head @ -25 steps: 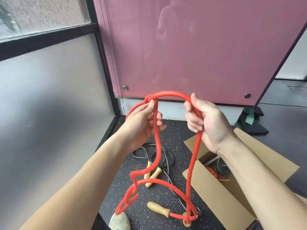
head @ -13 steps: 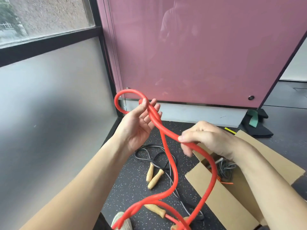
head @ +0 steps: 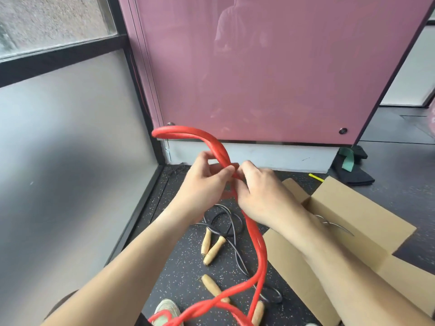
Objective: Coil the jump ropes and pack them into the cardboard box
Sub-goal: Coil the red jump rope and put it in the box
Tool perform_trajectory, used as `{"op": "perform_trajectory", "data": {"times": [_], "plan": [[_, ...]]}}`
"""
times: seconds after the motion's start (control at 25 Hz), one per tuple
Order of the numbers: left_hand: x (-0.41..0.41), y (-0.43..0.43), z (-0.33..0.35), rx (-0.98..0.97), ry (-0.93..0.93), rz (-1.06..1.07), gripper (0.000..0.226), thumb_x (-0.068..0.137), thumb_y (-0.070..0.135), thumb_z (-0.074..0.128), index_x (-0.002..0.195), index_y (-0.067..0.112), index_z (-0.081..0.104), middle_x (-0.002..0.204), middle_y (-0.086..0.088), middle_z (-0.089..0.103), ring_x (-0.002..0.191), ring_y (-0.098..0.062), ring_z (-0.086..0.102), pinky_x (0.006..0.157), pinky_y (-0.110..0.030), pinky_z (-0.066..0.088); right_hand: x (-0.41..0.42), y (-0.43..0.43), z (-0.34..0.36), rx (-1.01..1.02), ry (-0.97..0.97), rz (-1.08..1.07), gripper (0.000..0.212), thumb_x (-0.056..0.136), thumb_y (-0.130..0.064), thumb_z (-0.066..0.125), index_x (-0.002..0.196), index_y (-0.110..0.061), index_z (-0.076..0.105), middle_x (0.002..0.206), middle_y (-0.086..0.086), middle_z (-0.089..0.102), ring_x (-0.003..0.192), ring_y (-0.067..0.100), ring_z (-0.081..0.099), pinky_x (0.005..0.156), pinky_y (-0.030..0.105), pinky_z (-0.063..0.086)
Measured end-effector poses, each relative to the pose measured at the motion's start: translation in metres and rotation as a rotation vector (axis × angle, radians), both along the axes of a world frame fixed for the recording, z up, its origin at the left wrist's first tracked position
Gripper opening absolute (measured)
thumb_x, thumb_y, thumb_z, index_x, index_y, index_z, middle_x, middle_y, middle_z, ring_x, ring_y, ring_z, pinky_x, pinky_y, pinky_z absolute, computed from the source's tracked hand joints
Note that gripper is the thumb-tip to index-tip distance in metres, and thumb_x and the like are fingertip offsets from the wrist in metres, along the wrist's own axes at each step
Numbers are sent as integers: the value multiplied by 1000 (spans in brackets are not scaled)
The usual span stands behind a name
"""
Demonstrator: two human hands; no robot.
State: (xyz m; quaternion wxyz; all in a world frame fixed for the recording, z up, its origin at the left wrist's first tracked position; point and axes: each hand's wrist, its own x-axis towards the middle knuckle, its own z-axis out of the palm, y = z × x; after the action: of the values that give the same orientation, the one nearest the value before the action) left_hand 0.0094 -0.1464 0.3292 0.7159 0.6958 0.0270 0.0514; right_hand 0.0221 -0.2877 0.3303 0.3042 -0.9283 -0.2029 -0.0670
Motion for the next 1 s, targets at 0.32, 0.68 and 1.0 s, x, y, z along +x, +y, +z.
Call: {"op": "perform_trajectory", "data": {"times": [0.32, 0.68, 1.0], "plan": [[21, 17, 0, -96, -146, 104, 12, 101, 19, 58, 112, 22, 53, 60, 12, 44, 44, -7, 38, 42, -23, 39, 23, -20, 17, 448, -276, -197, 24, 103, -30, 52, 91, -18, 69, 55, -12, 52, 50, 10, 43, 55, 29, 34], [27, 122, -3, 578, -224, 649, 20, 101, 41, 51, 109, 29, 65, 66, 10, 54, 63, -17, 48, 64, -32, 42, 35, -98, 37, 437, -293, -513, 57, 76, -67, 73, 66, -12, 65, 51, 0, 48, 52, 15, 40, 52, 29, 35], [19, 34, -4, 33, 30, 34, 33, 102, 46, 48, 111, 15, 51, 80, -3, 72, 72, -23, 74, 74, -39, 59, 11, -17, 36, 1233, 251, -49, 47, 105, -46, 45, 66, -22, 31, 50, -7, 23, 37, 8, 20, 39, 20, 19]]}}
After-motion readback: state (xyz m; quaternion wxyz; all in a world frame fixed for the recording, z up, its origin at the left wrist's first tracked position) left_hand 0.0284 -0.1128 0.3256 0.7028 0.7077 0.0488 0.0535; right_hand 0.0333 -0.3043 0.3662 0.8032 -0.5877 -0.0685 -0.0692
